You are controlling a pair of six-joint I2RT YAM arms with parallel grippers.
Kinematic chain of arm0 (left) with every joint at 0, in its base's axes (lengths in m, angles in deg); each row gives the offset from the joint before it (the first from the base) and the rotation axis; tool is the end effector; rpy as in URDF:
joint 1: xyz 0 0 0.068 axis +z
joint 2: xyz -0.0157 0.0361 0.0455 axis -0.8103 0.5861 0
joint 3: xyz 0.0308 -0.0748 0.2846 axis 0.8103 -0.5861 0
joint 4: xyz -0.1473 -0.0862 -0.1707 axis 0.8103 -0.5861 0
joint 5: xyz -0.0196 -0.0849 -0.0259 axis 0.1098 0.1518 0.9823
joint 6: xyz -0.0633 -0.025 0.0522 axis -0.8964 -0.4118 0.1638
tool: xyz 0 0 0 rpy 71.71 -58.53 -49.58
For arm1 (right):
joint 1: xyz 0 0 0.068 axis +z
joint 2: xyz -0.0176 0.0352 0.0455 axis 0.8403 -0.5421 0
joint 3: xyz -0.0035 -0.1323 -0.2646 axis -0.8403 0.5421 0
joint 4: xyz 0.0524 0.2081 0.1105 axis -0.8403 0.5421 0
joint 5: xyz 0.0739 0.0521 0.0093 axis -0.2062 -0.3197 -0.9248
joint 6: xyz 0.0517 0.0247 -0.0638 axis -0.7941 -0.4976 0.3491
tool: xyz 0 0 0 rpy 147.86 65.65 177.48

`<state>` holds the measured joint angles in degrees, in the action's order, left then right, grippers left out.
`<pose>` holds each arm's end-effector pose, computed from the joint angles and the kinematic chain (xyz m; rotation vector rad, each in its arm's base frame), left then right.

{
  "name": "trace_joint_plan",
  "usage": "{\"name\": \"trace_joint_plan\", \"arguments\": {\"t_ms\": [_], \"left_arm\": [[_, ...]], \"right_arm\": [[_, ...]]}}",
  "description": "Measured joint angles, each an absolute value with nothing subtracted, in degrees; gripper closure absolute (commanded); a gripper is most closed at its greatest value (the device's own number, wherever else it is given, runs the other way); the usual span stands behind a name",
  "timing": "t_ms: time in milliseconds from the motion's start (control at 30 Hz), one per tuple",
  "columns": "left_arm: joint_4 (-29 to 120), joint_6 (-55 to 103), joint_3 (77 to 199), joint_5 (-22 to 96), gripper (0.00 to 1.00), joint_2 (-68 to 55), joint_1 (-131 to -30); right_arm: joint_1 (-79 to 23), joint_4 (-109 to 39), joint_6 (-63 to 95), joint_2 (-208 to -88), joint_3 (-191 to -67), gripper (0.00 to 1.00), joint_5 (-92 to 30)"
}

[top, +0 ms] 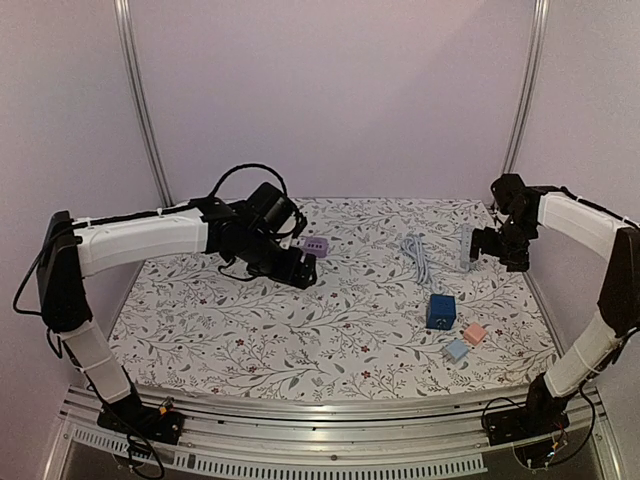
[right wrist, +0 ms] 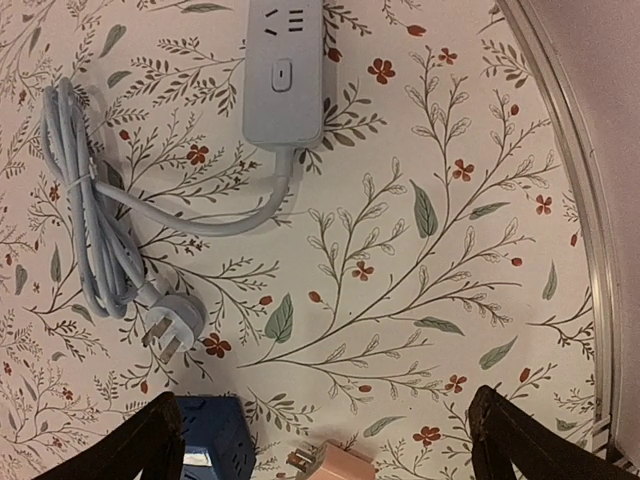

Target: Insert the plug

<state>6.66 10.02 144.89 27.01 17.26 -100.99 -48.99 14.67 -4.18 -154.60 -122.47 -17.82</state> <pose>0.2596 -0.2732 0.2537 0.4733 2.5739 -0.4276 0.2908 0.0344 0.2470 0.4768 2.7245 0.0247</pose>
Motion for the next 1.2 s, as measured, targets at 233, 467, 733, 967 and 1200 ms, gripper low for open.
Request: {"name": "trace_joint_plan", "arguments": {"t_ms": [233, 467, 733, 967, 1200], "left_arm": [[5.1, 9.9, 144.9, 25.9, 0.06, 17.4, -102.6], [3.7, 9.8, 144.7, 24.3, 0.06, 16.4, -103.0], [2.0, 9.5, 144.6, 23.0, 0.06, 14.6, -103.0], [1.6, 9.7, 144.6, 22.5, 0.06, 14.6, -103.1], [0.5, 11.3, 147.1, 22.3, 0.07, 16.5, -103.1]], "right_arm": [[-49.0, 17.7, -4.4, -168.4, -135.4, 0.02, -15.2], [-49.1, 21.4, -4.5, -181.6, -148.9, 0.06, -14.2], [-51.0, 24.7, -5.1, -192.2, -159.2, 0.11, -13.5], [-51.9, 27.4, -4.5, -200.3, -166.1, 0.2, -13.3], [-52.4, 28.7, -4.0, -203.1, -167.8, 0.33, -13.7]]}}
